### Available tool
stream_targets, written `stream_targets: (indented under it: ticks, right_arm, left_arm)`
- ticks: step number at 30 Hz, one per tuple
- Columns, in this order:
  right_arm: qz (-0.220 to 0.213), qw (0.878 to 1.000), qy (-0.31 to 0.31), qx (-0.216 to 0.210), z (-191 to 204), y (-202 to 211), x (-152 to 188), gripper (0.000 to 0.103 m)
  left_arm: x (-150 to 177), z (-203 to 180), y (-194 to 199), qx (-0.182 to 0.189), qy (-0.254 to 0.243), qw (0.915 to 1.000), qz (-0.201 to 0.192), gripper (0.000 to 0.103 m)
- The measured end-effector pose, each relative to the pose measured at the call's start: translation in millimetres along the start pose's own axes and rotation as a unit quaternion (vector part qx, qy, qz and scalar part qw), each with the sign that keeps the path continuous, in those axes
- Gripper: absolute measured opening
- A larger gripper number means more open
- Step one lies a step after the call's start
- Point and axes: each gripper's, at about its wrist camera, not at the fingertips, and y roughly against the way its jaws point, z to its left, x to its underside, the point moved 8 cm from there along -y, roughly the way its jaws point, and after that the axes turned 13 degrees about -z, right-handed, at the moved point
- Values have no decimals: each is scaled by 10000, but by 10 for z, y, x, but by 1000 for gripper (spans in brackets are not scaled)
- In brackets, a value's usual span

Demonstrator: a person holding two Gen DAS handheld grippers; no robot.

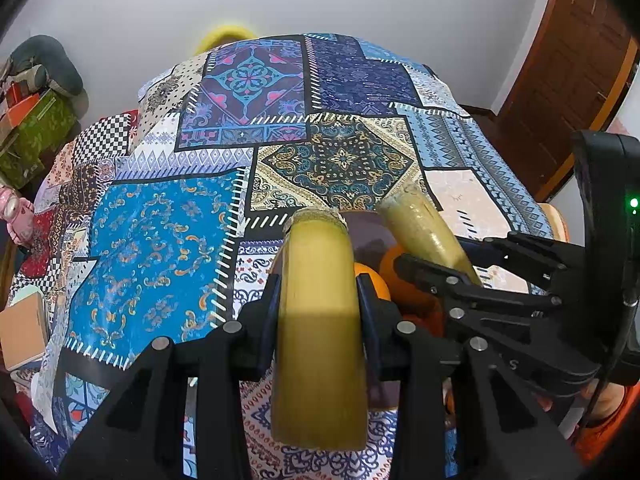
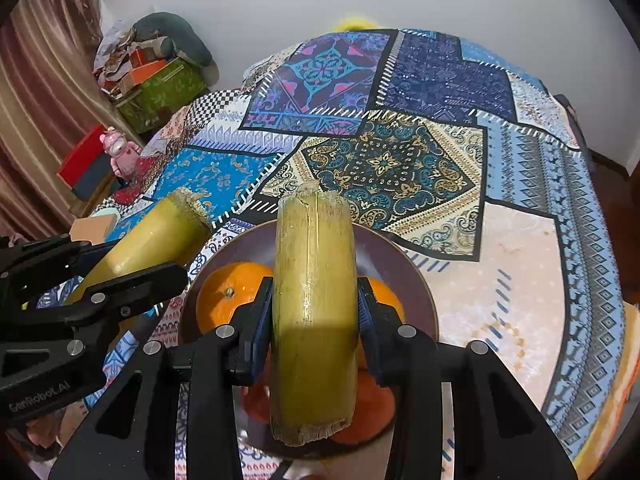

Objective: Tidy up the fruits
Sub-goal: 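Lower both cylinders onto the plate edge and open both tools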

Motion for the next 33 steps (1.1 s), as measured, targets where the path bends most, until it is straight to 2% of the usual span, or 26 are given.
stream_targets:
  ticks: [11,16,21,25,33]
  right_arm:
    - [202,9998,23,-70,25,-122,20,36]
    - [193,9998,63,-81,35,-123,28,36]
    - [180,9995,-25,-271,62,-84,21,38]
    - [92,9997,187,-162,81,-48,2,39]
    - [78,9996,106,-247,40,-4,36,39]
  left_arm:
    - [19,207,-249,-133,179,9996,149,36]
    - [57,231,-373,-124,236,9994,240,36]
    - [66,225,-441,-112,243,9994,239,36]
    - [55,221,-482,-107,256,9993,258,36]
    - [38,266,-561,-218,296,9989,291,36]
